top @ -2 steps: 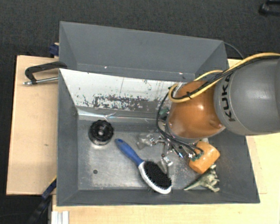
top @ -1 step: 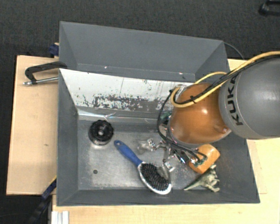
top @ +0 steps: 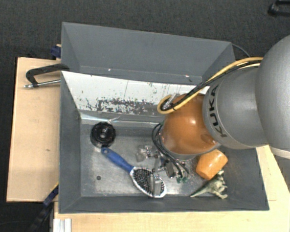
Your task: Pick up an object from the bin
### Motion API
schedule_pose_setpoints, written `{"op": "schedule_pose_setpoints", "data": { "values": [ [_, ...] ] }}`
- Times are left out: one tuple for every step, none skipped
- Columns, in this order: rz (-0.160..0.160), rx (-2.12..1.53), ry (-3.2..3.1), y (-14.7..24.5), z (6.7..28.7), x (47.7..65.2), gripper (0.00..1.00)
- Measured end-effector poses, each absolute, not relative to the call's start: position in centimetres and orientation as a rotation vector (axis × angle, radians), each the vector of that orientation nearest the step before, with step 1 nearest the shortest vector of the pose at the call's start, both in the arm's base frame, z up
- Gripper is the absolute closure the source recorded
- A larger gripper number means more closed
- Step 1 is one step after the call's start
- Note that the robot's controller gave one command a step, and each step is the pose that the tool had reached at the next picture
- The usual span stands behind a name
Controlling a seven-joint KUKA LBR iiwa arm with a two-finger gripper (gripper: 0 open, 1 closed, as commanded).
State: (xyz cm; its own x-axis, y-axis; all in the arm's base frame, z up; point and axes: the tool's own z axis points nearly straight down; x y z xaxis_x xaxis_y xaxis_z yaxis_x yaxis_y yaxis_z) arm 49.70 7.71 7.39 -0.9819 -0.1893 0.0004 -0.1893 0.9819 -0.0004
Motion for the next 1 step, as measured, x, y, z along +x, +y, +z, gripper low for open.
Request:
{"op": "schedule_pose_setpoints", "data": {
  "values": [
    [0.001, 0.298, -3.129, 7.69, 7.47, 49.74, 1.00]
  ]
}}
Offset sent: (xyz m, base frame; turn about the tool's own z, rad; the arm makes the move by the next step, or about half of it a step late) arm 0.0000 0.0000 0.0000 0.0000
